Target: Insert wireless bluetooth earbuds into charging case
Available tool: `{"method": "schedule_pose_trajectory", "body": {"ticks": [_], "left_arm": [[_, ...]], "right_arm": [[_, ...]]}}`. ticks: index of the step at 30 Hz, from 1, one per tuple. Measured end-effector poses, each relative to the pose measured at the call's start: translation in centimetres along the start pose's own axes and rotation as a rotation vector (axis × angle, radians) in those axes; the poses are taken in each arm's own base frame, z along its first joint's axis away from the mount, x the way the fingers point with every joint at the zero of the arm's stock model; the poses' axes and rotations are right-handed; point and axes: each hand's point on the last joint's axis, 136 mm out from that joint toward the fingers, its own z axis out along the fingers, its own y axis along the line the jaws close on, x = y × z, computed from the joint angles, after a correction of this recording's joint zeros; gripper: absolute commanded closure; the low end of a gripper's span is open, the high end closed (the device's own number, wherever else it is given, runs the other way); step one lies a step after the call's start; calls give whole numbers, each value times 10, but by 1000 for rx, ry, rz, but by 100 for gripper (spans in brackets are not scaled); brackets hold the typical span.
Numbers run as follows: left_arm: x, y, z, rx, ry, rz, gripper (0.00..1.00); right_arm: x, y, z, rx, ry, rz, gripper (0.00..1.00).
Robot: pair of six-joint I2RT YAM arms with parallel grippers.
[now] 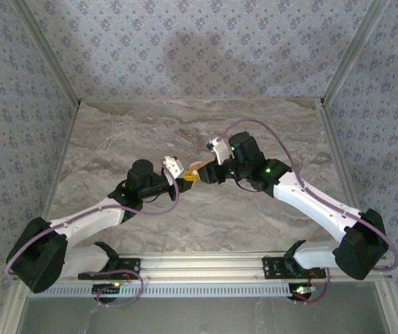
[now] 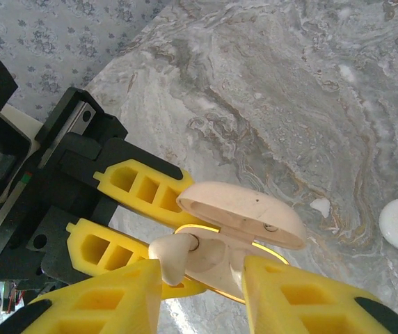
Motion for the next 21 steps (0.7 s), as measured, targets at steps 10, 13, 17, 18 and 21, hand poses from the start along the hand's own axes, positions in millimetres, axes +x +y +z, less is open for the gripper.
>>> {"method": "schedule_pose_trajectory", "body": {"ticks": [10, 13, 17, 18, 21], "left_arm": [[-11, -3, -2, 8, -38, 27, 89], [-12, -3, -3, 5, -42, 29, 89], [-13, -3, -3, 4, -43, 29, 89], [-13, -3, -3, 4, -43, 29, 89], [-13, -3, -3, 4, -43, 31, 89]], "right_arm": [[-8, 8, -12, -9, -35, -1, 65], [-8, 16, -15, -23, -42, 3, 67], [-9, 26, -20, -41, -57, 7, 68], [-9, 28, -21, -44, -61, 7, 69], [-9, 30, -19, -44, -60, 5, 69]]}}
